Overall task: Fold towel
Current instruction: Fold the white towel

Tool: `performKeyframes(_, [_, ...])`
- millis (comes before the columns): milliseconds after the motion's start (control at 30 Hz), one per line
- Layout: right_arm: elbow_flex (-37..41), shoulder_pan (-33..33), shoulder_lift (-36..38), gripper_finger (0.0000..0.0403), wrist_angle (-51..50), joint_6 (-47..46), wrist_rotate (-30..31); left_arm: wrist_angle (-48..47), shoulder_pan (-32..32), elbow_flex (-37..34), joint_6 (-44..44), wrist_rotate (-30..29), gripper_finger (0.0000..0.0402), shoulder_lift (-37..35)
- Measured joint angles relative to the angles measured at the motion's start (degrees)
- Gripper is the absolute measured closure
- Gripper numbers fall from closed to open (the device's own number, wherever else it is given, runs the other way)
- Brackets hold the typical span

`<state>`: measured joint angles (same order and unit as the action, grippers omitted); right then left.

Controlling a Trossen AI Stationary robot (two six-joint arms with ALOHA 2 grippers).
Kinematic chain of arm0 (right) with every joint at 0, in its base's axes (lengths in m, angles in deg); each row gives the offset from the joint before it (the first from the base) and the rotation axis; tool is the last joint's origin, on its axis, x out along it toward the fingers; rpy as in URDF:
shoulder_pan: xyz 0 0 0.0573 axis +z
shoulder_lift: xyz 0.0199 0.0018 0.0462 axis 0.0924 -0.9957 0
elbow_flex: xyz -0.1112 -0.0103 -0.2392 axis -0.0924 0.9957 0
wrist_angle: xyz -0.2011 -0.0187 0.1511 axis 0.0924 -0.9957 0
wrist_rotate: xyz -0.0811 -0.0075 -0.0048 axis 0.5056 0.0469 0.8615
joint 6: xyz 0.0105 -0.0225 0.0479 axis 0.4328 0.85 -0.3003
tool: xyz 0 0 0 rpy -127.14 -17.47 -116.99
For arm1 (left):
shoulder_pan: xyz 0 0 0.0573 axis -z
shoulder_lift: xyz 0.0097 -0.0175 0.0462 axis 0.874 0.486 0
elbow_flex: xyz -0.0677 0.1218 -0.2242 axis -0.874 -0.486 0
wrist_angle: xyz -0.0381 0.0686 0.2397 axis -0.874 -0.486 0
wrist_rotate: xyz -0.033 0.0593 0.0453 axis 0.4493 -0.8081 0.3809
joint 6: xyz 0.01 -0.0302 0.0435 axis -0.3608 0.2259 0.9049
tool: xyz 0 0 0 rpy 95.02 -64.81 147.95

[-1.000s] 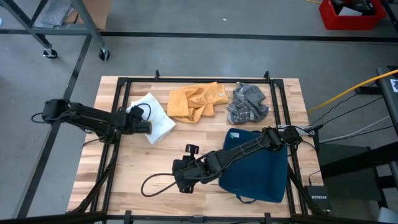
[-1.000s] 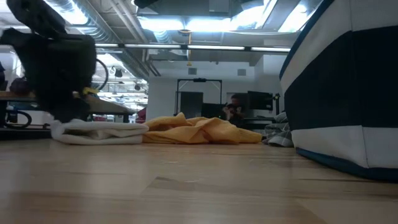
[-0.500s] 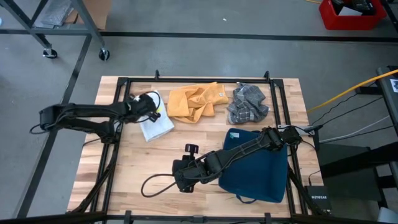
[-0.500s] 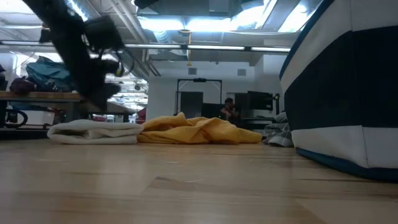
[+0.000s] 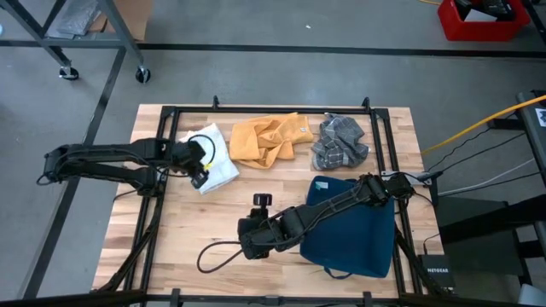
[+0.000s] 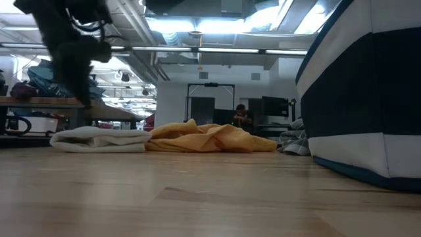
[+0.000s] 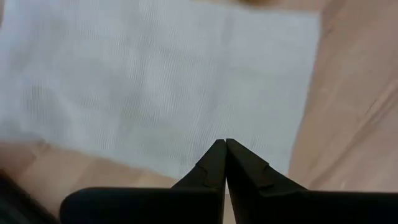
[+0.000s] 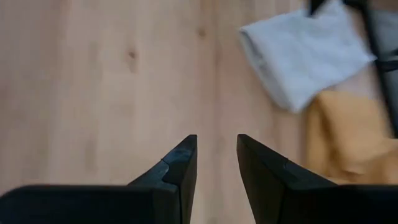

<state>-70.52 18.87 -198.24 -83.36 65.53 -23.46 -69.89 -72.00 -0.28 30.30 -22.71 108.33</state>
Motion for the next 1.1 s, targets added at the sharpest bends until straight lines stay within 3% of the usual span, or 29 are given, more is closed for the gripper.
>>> performKeyframes(133, [0.0,-1.0,0.0,0.0285,-3.6,3.8,4.6,3.9,2.3,-3.4,-3.8,-0.2,0.0399,0.2])
performKeyframes(233, [0.0,-2.5,0.0,0.0285,-7.7,4.3,4.7,10.1,3.9,-6.7,-6.3,-0.2,0.0399,0.2])
performKeyframes(467, [0.1,-6.9,1.9,0.0285,-26.8,1.6,4.1,14.8,5.1,-11.8,-12.9,-2.4,0.0399,0.2])
performKeyframes(667, [0.4,-10.6,8.2,0.0285,-25.3,0.3,-0.1,11.9,4.8,-13.7,-16.7,-12.5,0.0399,0.2])
performKeyframes(967, [0.4,-15.4,14.9,0.0285,-26.6,1.3,-2.1,16.5,1.4,-13.1,-16.4,-21.1,0.0399,-0.3])
performKeyframes(1100, [0.4,-17.6,16.7,0.0285,-26.6,1.2,-5.9,22.6,-0.7,-12.7,-17.2,-18.5,0.0399,-0.3])
